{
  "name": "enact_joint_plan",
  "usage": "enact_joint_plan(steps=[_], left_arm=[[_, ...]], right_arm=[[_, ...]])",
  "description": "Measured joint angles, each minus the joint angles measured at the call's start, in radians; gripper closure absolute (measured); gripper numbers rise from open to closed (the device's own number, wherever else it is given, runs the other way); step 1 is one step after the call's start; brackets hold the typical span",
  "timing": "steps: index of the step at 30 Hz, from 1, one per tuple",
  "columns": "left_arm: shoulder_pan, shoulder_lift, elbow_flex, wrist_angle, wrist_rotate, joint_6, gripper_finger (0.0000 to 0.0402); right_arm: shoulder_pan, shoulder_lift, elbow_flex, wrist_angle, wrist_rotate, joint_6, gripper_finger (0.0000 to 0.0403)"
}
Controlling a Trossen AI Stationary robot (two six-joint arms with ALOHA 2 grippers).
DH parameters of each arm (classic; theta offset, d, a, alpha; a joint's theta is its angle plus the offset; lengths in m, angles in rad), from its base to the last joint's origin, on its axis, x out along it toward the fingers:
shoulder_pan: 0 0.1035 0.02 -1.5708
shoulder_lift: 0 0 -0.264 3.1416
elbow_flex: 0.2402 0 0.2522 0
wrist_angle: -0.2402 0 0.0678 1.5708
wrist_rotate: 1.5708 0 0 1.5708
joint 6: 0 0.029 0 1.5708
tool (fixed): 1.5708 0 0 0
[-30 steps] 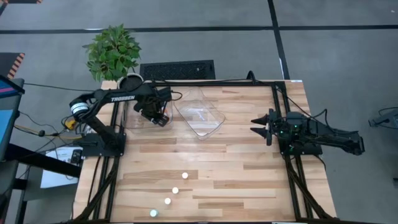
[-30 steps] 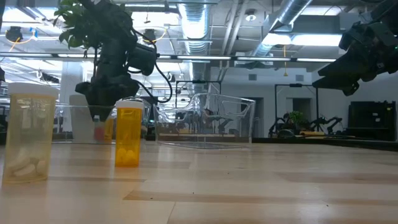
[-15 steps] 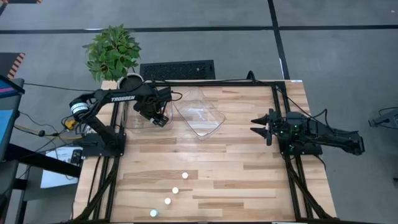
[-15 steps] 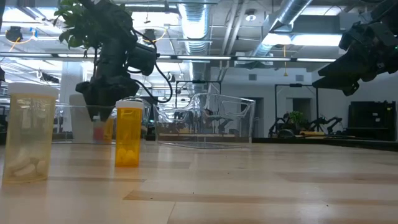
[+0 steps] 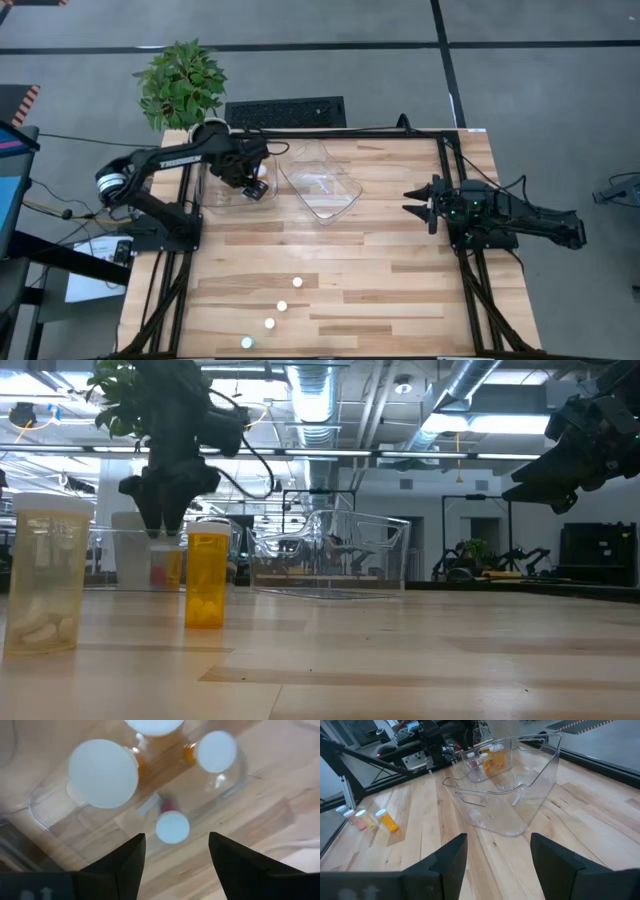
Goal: Pick and place medicine bottles into bin by pill shape (circle, oval)
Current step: Put the small orange tablet bottle into the right transparent bin
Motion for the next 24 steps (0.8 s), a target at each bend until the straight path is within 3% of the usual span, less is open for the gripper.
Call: enact_joint_plan(steps=[14,21,24], left_arm=[[-0.037,-0.327,0.000,0.086,0.140,-0.087,0.0189],[-0.239,-0.444,0.000,0.340,0.140,-0.165,0.0189],[-0.382,-0.442,0.000,0.456,0.073,-0.168,0.0190]], right_arm=[[0.000,0.000,0.000,0.000,0.000,0.000,0.0178],[0.000,0.000,0.000,0.000,0.000,0.002,0.0178],[0.000,0.000,0.000,0.000,0.000,0.003,0.0178]])
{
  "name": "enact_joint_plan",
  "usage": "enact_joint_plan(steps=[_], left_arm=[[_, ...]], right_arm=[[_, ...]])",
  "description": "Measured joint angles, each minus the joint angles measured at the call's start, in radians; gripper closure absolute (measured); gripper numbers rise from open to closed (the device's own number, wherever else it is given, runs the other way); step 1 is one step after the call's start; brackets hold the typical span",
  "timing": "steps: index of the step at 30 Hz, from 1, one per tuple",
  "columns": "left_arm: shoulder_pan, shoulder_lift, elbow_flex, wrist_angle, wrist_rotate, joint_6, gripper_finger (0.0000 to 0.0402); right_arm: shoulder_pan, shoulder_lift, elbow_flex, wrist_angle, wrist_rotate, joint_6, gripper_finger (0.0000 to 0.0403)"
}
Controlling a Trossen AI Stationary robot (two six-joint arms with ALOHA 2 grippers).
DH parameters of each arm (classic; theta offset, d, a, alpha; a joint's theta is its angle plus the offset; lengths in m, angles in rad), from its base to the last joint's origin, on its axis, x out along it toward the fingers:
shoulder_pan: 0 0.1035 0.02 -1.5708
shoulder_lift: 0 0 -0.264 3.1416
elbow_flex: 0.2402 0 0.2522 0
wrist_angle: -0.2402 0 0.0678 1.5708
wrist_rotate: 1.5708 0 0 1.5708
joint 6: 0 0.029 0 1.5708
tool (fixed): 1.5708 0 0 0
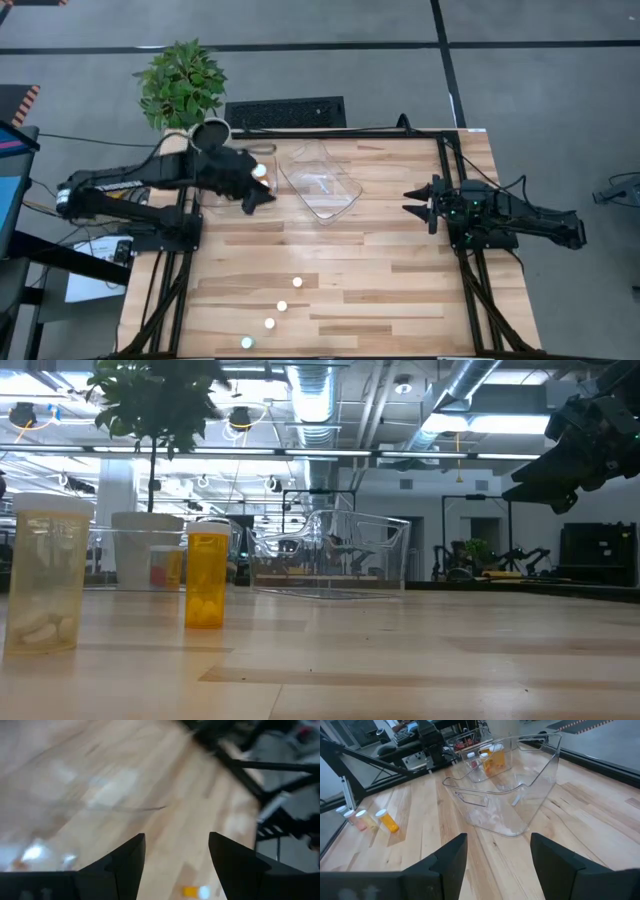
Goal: Pick and place medicine bottles into bin by pill shape (circle, oval)
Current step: Put the small orange tablet bottle into the right transparent bin
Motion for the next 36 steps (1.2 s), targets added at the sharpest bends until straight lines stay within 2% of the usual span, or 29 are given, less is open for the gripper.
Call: enact_joint_plan(steps=[8,14,24,36], left_arm=[[-0.370,0.128,0.000,0.279,-0.200,0.143,0.0190],[-0.531,0.288,0.000,0.349,-0.369,0.216,0.0187],[-0.593,0.511,0.001,0.387,-0.383,0.347,0.0134],[-0.599,0.681,0.196,0.155,-0.258,0.462,0.0120]], right_arm=[[0.000,0.000,0.000,0.000,0.000,0.000,0.0178],[-0.001,0.000,0.000,-0.004,0.003,0.000,0.0178],[-0.001,0.001,0.000,-0.017,0.004,0.012,0.0178],[-0.001,0.001,0.000,-0.025,0.003,0.024,0.0178]])
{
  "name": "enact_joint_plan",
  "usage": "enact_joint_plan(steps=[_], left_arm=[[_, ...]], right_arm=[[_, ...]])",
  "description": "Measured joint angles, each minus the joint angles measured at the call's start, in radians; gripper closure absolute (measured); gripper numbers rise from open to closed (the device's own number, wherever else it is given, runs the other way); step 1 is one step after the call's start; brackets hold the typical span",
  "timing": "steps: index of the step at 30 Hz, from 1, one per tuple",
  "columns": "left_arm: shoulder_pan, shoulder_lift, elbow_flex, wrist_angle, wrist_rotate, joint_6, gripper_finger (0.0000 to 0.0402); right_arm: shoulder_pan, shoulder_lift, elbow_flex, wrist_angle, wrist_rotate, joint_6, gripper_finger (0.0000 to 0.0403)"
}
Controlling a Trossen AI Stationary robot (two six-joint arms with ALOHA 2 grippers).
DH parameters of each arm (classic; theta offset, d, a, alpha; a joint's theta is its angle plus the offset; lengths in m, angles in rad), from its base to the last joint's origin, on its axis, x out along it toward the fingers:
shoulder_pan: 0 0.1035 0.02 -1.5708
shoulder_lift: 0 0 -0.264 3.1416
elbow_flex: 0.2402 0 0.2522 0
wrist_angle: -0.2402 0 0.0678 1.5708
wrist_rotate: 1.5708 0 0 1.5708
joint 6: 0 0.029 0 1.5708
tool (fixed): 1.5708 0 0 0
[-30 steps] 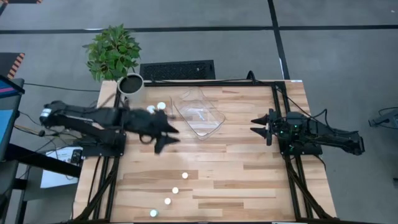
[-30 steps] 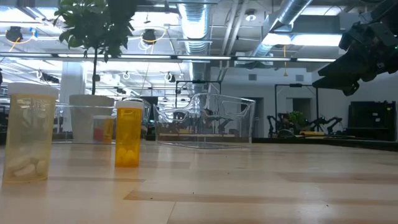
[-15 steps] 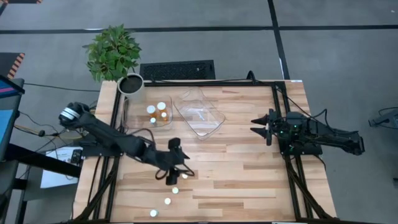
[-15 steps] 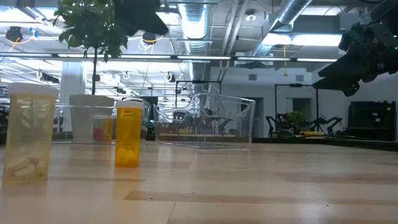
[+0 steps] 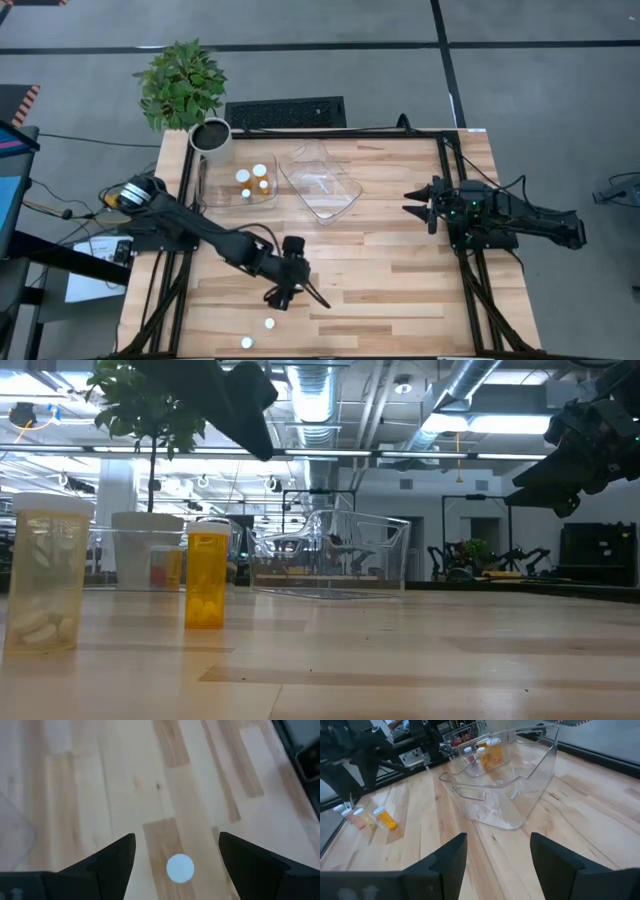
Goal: Pick and place medicine bottles into bin by pill shape (circle, oval)
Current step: Put the small orange tablet bottle into the right transparent bin
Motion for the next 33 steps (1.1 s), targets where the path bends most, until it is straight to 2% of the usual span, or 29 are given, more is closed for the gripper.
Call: enact_joint_plan(steps=[12,26,33], left_arm=[[0.002,0.208,0.175,-0.230,0.094,0.057,0.0120],[0.017,0.216,0.198,-0.283,0.105,0.073,0.0120],[0.032,0.216,0.198,-0.295,0.142,0.064,0.0120]], right_arm=[[0.000,0.000,0.000,-0.005,-0.001,0.000,0.0178],[0.000,0.000,0.000,-0.006,-0.002,0.000,0.0178],[0.000,0.000,0.000,-0.006,-0.002,0.000,0.0178]])
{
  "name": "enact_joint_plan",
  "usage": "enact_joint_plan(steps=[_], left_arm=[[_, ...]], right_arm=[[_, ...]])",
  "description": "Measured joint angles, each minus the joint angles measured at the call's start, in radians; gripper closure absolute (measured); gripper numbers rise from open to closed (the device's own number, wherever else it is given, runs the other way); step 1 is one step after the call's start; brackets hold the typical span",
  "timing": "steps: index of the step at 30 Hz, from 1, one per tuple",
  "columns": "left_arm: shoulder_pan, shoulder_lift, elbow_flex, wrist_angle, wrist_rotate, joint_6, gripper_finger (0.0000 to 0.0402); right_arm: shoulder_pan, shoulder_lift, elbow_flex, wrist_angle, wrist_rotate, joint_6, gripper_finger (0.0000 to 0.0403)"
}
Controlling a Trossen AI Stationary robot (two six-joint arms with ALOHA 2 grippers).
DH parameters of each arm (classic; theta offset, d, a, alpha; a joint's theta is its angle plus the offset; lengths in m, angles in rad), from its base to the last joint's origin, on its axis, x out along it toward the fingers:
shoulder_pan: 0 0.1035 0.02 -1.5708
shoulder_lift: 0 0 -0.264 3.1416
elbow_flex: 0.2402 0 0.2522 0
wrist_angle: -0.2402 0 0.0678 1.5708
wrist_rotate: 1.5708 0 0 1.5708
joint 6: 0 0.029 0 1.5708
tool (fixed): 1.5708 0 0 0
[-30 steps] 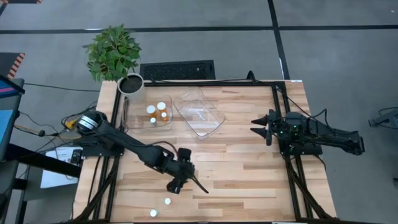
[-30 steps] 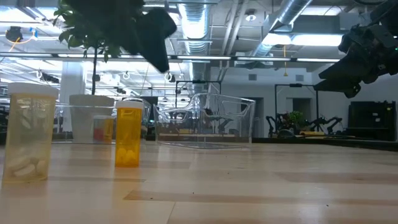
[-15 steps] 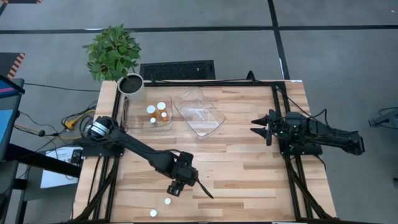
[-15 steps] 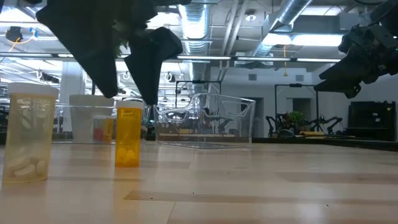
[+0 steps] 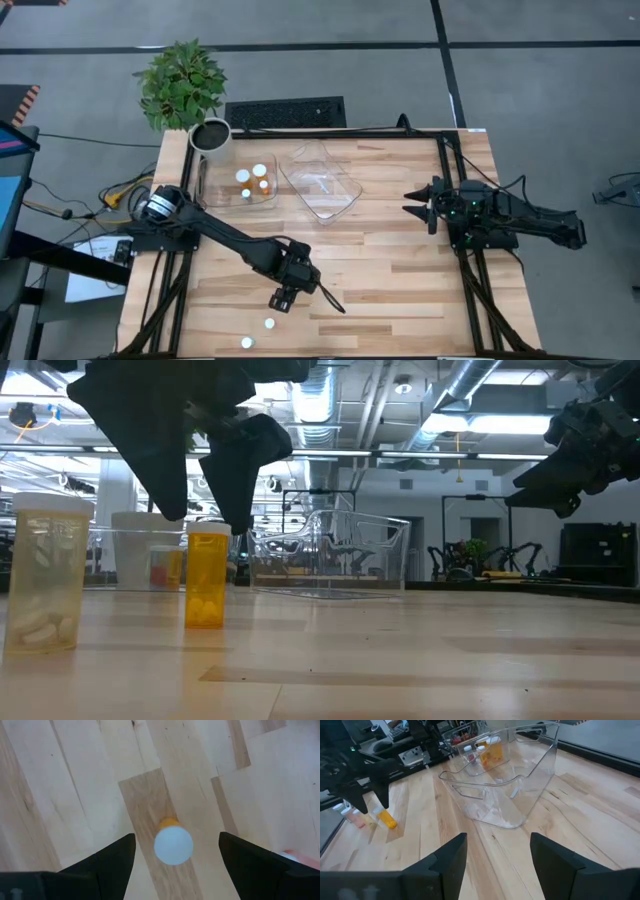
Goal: Pick and place medicine bottles into bin by pill shape (circle, oval)
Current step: Put the small orange tablet bottle into the right transparent bin
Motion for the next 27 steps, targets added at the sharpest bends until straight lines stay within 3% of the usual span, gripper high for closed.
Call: enact_joint_plan(steps=[11,20,27], left_arm=[[0.001,0.000,-0.001,0.009,0.022,-0.006,0.0121],[0.002,0.000,-0.001,0.017,0.021,-0.007,0.0162],[0.006,0.002,-0.031,0.059,0.033,-0.014,0.0165]], right_arm=[[0.000,0.000,0.000,0.000,0.000,0.000,0.0178],[0.000,0.000,0.000,0.000,0.000,0.000,0.0178],[0.000,0.000,0.000,0.000,0.000,0.000,0.0178]])
